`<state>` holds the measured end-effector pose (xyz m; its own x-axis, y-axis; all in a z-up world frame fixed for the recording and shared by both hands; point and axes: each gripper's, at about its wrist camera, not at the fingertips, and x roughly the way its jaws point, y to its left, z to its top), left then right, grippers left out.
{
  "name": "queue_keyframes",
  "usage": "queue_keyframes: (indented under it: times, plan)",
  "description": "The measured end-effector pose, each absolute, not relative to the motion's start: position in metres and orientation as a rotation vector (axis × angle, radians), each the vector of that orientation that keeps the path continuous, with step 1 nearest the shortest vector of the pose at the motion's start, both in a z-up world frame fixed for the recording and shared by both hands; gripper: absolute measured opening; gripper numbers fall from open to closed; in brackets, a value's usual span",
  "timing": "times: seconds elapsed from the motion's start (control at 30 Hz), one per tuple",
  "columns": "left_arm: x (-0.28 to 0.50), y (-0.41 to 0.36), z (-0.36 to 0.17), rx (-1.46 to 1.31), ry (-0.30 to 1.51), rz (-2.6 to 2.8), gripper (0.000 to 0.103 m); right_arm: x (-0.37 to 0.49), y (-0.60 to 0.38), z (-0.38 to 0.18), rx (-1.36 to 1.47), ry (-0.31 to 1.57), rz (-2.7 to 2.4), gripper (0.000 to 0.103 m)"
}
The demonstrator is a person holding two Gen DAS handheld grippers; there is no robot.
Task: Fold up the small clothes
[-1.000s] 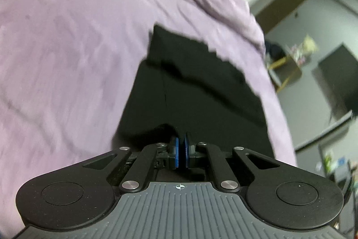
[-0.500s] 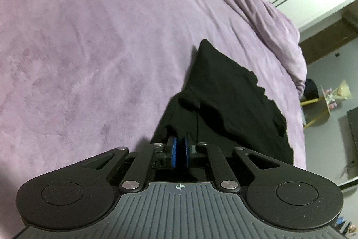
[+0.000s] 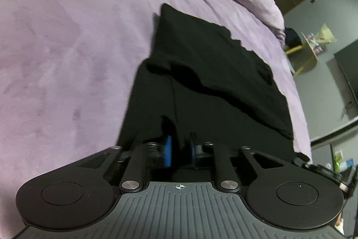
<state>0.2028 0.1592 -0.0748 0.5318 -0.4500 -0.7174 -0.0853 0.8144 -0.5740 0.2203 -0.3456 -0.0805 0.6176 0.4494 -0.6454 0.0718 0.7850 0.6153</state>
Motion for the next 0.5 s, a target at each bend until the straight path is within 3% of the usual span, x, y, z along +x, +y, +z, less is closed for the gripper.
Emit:
queue_keyframes:
  times: [0.17,0.27,0.33,0.4,0.5]
  plan:
    - [0.217,0.164,-0.071,-0.722,0.959,-0.236,0.013,0.233,-0.364,-0.082,0.897,0.776,0.205,0.007]
    - [0.221,0.183,-0.075,-0.898,0.897,-0.121,0.015,0.23,-0.38,-0.082,0.997,0.686,0.12,0.013]
    - [0.221,0.195,-0.079,-0.984,0.873,-0.042,0.022,0.227,-0.384,-0.076,0.95,0.677,0.107,0.024]
    - [0.218,0.201,-0.077,-0.979,0.845,-0.019,0.026,0.22,-0.381,-0.066,0.823,0.673,0.114,0.04]
    - [0.212,0.202,-0.071,-0.874,0.842,-0.042,0.033,0.213,-0.375,-0.057,0.607,0.692,0.113,0.053]
